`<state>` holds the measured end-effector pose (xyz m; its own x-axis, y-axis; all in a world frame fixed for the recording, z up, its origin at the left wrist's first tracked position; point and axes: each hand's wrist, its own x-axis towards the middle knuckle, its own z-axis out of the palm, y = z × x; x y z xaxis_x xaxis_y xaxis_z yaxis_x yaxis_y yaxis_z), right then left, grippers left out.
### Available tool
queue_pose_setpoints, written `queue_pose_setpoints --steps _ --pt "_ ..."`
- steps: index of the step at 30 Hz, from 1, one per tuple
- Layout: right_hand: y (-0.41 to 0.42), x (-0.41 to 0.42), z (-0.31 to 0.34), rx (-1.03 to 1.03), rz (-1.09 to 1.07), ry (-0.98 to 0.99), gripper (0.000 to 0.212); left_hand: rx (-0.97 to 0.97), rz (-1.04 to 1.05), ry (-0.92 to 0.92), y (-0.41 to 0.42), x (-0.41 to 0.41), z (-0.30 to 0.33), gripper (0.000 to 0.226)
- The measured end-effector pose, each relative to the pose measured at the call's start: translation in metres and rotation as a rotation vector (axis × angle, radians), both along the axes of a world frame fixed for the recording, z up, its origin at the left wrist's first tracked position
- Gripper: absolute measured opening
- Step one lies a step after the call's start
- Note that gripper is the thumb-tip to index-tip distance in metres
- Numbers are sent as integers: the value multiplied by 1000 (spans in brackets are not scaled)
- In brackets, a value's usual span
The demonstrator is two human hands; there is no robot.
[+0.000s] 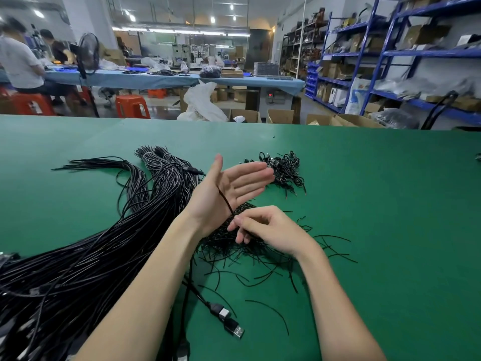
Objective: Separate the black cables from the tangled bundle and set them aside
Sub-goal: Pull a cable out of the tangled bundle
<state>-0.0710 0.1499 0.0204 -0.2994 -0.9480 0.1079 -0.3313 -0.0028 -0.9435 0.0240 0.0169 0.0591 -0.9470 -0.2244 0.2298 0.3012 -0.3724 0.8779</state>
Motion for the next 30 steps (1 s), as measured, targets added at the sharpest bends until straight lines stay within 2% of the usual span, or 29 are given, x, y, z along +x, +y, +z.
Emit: queue_pose_setpoints --steps 4,8,11,13,16,19,21,23,25,28,30 --pt "2 -8 -1 32 18 39 20 -12 -95 40 -2 5 7 83" --pt "-4 -13 2 123 -90 241 32 -114 -179 10 -3 8 10 86" --pt "-14 -25 20 223 -81 388 13 -282 -334 -103 -8 15 12 88" --pt "-23 -36 44 332 -76 607 24 -449 -396 -247 -9 17 10 89" --pt "-40 -42 88 395 -60 800 30 -653 -311 -472 -6 12 1 91" --pt "-53 -34 120 398 -55 938 32 -702 -162 -550 -6 10 -2 95" --pt "-54 -28 136 315 -105 949 34 -762 -86 -566 -9 12 -2 85" --pt "-51 -22 149 209 -153 860 35 -967 1 -609 -12 14 -7 70" --pt "-46 -15 157 157 -123 761 29 -1027 91 -594 -15 16 -11 62" --pt "-36 -11 146 116 -47 667 16 -868 134 -458 -19 20 -9 56" --pt "-24 -18 128 112 -25 523 16 -684 136 -343 -20 25 -9 53"
